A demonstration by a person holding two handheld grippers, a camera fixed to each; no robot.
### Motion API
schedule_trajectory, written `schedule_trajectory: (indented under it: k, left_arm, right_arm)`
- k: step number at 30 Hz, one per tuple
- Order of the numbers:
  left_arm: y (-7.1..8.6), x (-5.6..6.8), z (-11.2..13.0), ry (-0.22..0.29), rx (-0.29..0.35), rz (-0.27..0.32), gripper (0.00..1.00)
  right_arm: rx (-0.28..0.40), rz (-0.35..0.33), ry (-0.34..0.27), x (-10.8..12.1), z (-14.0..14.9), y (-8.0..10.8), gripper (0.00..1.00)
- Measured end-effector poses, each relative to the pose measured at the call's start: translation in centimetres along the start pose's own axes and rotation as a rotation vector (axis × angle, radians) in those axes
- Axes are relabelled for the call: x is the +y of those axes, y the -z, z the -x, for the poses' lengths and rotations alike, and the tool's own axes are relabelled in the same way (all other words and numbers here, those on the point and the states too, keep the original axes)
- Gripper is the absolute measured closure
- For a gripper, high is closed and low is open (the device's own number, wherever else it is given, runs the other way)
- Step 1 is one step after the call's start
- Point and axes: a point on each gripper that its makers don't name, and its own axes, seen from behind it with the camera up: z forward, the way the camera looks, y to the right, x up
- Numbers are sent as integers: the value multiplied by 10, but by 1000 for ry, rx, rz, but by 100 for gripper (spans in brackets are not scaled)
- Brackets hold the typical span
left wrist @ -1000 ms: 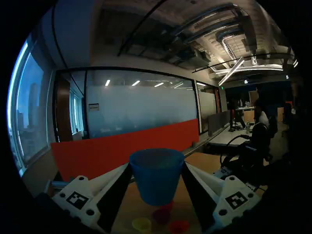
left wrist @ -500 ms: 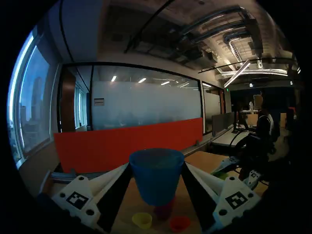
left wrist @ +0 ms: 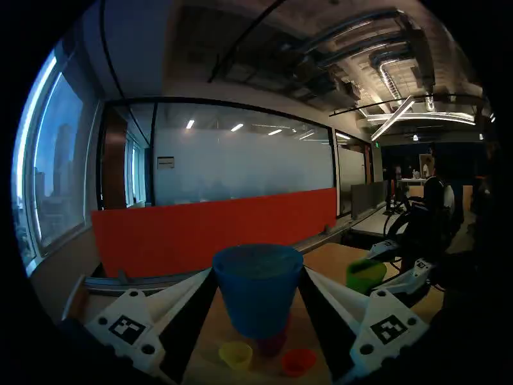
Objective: Pour water
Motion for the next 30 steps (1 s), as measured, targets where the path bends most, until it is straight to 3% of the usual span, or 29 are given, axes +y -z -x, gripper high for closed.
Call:
schedule_trajectory:
  k: [14,30]
  left_arm:
    - [1,-5,21,-4,-33,-6,14]
    - [2,4,83,-74,-184,31,13]
  right_arm:
    - [-10,11,-15,7,0,3,10]
    - [-98,-1,-3,9,28,4,8]
